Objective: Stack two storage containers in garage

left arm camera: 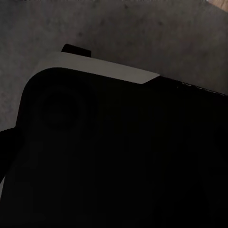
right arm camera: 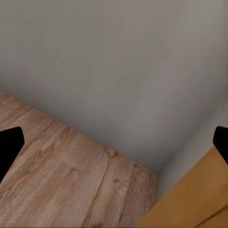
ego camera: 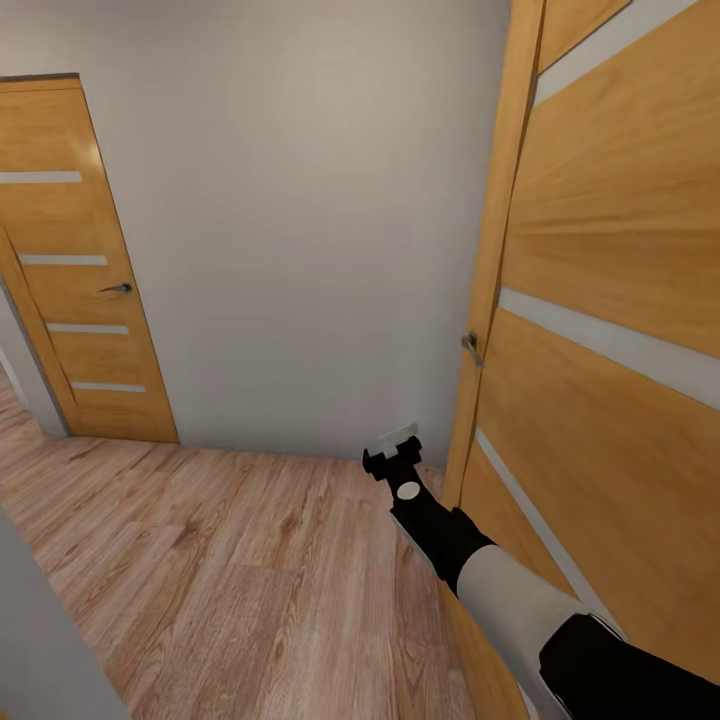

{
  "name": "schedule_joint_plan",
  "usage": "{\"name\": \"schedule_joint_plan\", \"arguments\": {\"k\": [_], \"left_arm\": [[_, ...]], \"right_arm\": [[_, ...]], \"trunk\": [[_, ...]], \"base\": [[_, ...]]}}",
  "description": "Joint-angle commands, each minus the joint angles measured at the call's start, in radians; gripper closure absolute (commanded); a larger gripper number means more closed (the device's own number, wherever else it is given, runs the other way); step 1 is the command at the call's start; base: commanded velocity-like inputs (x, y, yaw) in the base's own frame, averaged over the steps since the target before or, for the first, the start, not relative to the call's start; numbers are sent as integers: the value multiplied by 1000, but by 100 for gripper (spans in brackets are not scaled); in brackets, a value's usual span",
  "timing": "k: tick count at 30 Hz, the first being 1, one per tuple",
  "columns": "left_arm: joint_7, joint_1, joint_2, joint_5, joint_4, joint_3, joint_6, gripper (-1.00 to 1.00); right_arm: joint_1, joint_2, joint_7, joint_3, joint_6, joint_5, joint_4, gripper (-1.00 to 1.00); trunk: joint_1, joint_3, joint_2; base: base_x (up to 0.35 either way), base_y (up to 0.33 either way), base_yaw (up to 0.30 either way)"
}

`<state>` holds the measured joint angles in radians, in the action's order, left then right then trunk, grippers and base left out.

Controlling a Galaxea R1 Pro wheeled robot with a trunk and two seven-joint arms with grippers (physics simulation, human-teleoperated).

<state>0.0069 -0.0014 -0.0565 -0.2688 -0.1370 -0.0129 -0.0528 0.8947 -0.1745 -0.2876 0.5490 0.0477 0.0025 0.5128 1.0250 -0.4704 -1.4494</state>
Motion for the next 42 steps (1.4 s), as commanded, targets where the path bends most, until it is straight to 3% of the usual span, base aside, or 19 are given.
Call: {"name": "schedule_joint_plan", "arguments": {"k": [1,10,19,27,42], "left_arm": [[1,0,0,-5,0,-1,-2,-100],[1,0,0,-6,0,-1,-2,-100],[1,0,1,-6,1,-1,-2,-100],[1,0,0,-6,1,-1,-2,-100],[1,0,0,-6,-3,-2,-2,-100]], "right_arm": [[1,0,-8,5,11,1,3,-100],[1,0,-26,1,18,-2,6,-100],[1,0,-128,-6,-10,-15,9,-100],[1,0,-147,-4,-91,-13,-4,-100],[1,0,-165,2,-89,-10,-7,-100]], "trunk": [[0,-1,-1],[0,-1,-1],[0,-1,-1],[0,-1,-1],[0,-1,-1]], "base": [[0,0,0],[0,0,0],[58,0,0],[59,0,0],[2,37,0]]}}
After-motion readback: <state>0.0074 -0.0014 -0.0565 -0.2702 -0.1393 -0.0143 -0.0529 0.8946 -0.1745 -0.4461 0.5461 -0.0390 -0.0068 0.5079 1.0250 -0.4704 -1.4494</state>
